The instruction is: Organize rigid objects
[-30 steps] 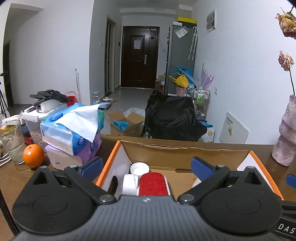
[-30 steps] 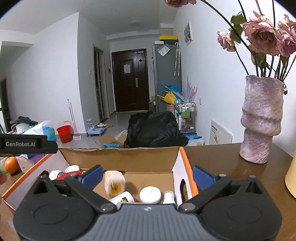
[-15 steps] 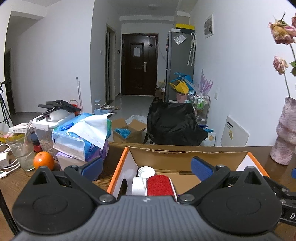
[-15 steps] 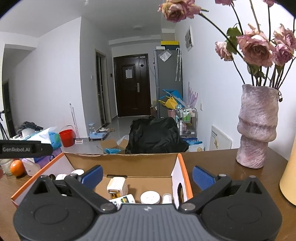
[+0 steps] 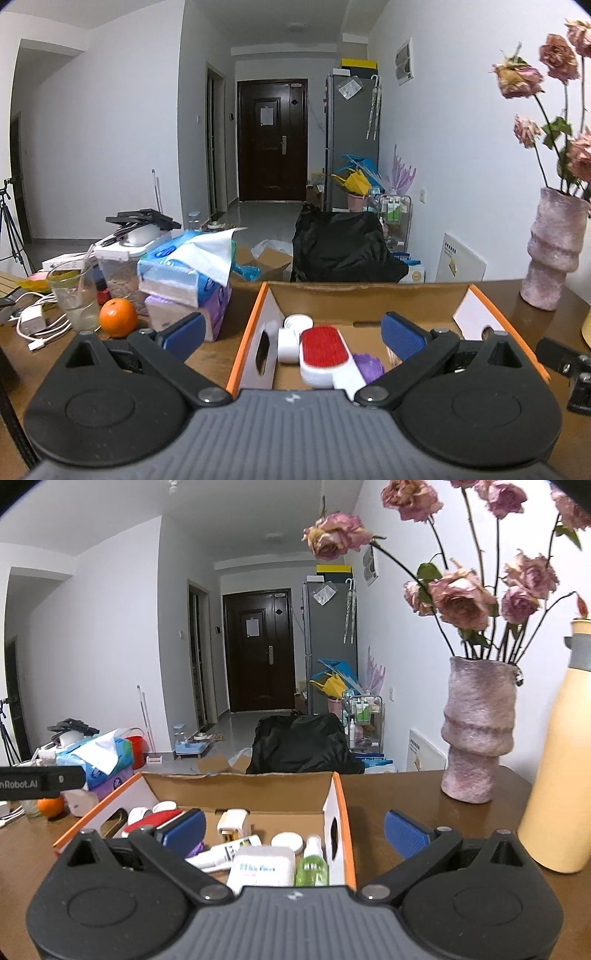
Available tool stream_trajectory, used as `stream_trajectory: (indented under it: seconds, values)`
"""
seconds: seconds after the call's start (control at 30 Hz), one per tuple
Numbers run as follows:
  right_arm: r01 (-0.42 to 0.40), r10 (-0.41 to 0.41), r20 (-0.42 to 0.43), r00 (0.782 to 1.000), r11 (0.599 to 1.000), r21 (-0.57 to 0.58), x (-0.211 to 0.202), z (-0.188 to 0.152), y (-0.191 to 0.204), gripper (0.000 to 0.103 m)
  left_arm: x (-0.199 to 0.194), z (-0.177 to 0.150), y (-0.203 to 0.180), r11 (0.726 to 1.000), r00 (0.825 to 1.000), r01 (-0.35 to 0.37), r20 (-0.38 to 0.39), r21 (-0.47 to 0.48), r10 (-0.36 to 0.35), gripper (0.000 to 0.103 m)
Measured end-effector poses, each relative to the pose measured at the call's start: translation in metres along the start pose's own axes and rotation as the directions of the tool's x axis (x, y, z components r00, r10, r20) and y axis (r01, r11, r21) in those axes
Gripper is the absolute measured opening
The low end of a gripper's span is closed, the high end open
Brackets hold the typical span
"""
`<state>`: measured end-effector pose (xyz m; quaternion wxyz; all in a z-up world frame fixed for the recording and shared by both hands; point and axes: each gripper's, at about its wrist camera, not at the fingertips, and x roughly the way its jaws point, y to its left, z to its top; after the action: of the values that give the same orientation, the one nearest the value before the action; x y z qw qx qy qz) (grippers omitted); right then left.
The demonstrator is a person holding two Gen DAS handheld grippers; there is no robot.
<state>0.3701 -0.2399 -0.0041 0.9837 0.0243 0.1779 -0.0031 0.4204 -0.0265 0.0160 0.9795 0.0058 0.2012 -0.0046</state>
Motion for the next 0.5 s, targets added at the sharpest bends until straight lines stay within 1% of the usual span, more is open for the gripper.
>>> stream_trajectory:
  seconds: [0.33, 0.5]
  values:
    - [-0.010, 0.011, 0.007, 1.000, 1.000, -0.010, -0.069, -0.017, 0.008, 0.103, -0.068, -0.026, 0.002, 0.999, 1.000, 0.023, -0.010, 0.038, -0.023, 0.103]
    - [-0.024, 0.024, 0.020, 1.000, 1.000, -0.014, -0.109, -0.027, 0.014, 0.103, -0.107, -0.036, 0.001, 0.998, 0.999, 0.040, 0.001, 0.050, -0.040, 0.103]
